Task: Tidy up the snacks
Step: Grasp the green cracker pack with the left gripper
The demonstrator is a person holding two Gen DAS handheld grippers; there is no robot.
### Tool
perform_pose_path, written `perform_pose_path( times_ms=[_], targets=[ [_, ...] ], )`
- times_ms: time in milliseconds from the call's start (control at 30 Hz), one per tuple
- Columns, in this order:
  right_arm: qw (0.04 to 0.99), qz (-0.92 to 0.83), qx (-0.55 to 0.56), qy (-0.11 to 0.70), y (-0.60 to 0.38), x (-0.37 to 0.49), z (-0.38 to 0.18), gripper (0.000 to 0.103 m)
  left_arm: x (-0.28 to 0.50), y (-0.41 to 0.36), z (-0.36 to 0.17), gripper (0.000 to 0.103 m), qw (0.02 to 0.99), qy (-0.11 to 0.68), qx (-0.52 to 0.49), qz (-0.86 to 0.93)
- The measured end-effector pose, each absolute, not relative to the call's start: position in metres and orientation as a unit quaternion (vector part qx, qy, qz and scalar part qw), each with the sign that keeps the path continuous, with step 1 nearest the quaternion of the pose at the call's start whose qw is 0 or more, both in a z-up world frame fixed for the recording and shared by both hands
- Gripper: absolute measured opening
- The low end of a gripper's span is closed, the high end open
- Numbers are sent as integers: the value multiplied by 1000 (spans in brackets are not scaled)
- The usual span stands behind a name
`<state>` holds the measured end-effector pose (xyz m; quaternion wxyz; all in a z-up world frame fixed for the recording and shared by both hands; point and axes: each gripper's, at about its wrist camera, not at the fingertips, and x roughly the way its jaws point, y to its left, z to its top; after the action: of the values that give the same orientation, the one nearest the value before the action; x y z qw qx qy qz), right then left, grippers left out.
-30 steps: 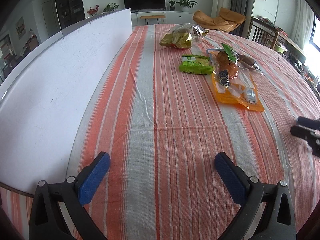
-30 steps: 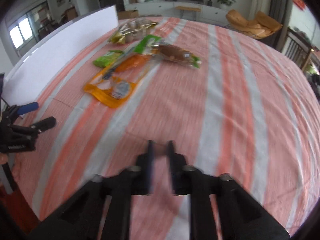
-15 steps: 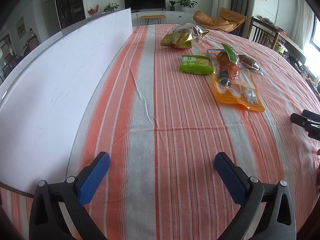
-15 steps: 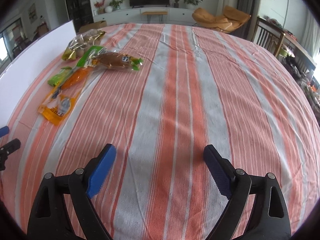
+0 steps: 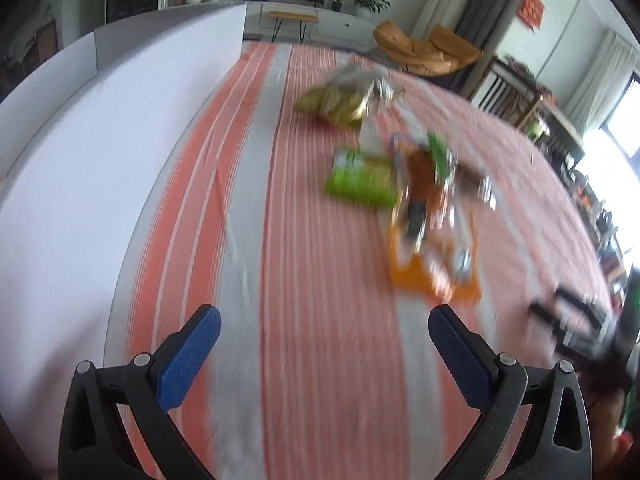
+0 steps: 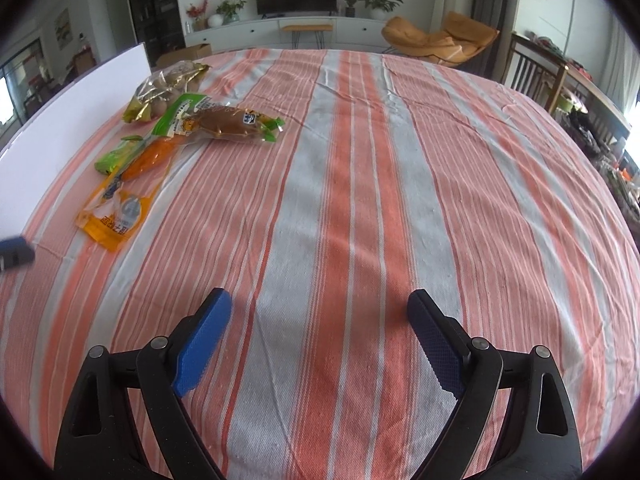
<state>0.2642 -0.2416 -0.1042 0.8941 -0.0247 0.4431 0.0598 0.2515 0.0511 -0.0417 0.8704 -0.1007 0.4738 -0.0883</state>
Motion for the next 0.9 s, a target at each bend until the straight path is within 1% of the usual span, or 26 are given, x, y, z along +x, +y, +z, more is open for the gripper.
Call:
perform_pose_path(
  times_ms=[33,67,133,200,267,467,533,567,733,900],
  targets=[
    [894,60,-25,443,-242,264,-104,92,263,48,-38,102,873,469,-99,-88],
    [894,60,-25,443,-241,264,-104,92,277,43,-36,100,876,465,-92,-84],
    [894,60,-25,443,-241,264,-104,92,306,33,-38,90,873,475,-77,-75],
    [894,60,-25,443,-241,264,-104,92,333,23,-46,76,860,498,-72,-77],
    [894,60,-25,443,-241,264,-104,92,350,13,-55,70,856,509,-56,-74],
    [894,62,-24,444,-241,264,-104,93,361,-20,-64,70,873,480,45,-69],
    [894,62,-24,444,-241,264,-104,93,358,-22,-64,60,876,473,46,-86],
    [894,62,-24,444,-241,264,-104,93,356,-22,-63,49,878,470,42,-86],
    [894,62,-24,444,-241,264,-103,93,327,-5,-64,49,881,470,24,-55],
    [894,62,-24,444,-241,264,-104,93,257,14,-68,49,885,461,28,-59]
  ],
)
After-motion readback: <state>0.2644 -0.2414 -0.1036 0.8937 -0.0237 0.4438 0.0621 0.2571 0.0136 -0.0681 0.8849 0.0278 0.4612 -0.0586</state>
